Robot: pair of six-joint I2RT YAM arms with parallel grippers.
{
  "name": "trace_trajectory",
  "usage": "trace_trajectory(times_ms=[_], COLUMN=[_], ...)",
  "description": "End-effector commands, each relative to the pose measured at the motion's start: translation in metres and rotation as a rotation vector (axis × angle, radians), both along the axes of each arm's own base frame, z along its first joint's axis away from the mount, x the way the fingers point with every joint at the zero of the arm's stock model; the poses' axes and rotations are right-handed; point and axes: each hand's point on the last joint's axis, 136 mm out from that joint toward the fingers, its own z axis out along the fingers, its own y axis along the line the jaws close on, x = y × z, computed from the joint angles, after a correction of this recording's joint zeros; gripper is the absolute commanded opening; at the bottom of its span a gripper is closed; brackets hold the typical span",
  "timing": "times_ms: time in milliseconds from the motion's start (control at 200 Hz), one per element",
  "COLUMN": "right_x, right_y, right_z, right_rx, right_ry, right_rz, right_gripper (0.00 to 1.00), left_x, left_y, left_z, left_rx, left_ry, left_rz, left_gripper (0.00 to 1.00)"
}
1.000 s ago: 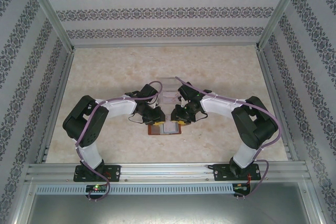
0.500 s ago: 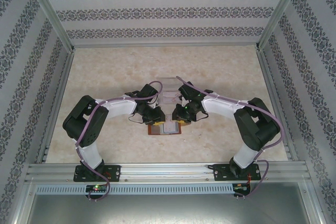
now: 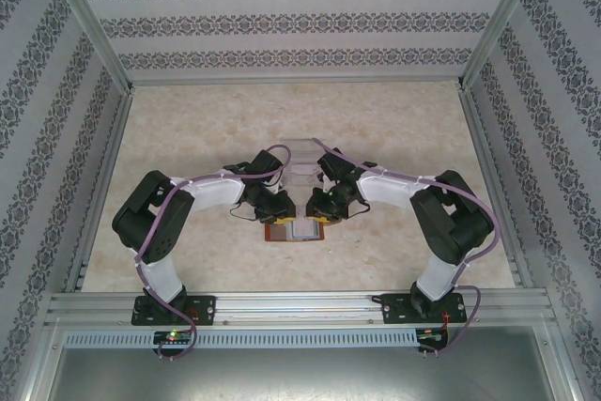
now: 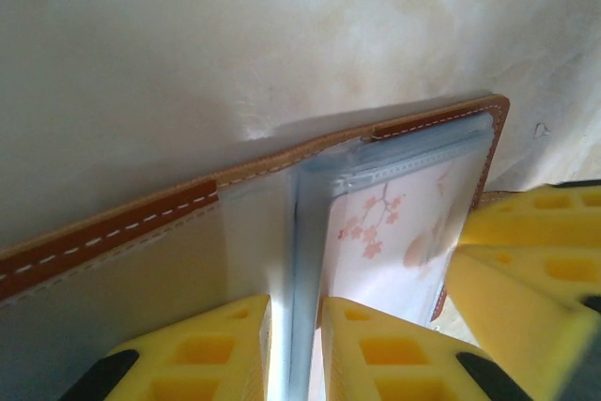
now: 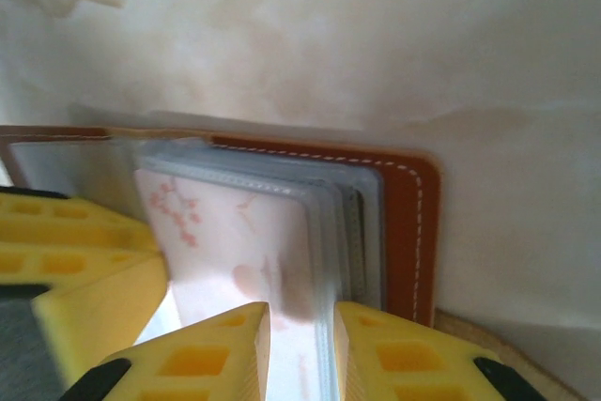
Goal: Take the credit cards out of the card holder
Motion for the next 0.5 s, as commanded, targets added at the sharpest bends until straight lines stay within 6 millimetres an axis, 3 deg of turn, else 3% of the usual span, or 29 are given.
trace_trajectory(times_ms=[0, 265, 495], right_x=[-0.01, -0.012, -0.012], right_y=[-0.002, -0.009, -0.009], right_z=[-0.012, -0.015, -0.015], right_rx=[-0.023, -0.054, -0.056], right_ry=[0.035, 0.037, 0.037], right_rz=[0.008, 0.008, 0.01], right_gripper=[0.27, 0.27, 0.27], left_x=[-0.005, -0.011, -0.008], left_y=[0.003, 0.022, 0.029], left_z=[-0.005, -0.013, -0.002], left_rx=[0.037, 0.161, 0.206], left_ry=[0.017, 0.025, -0.009], left_rz=[-0.025, -0.059, -0.075], left_gripper=[0.21, 0.21, 0.21])
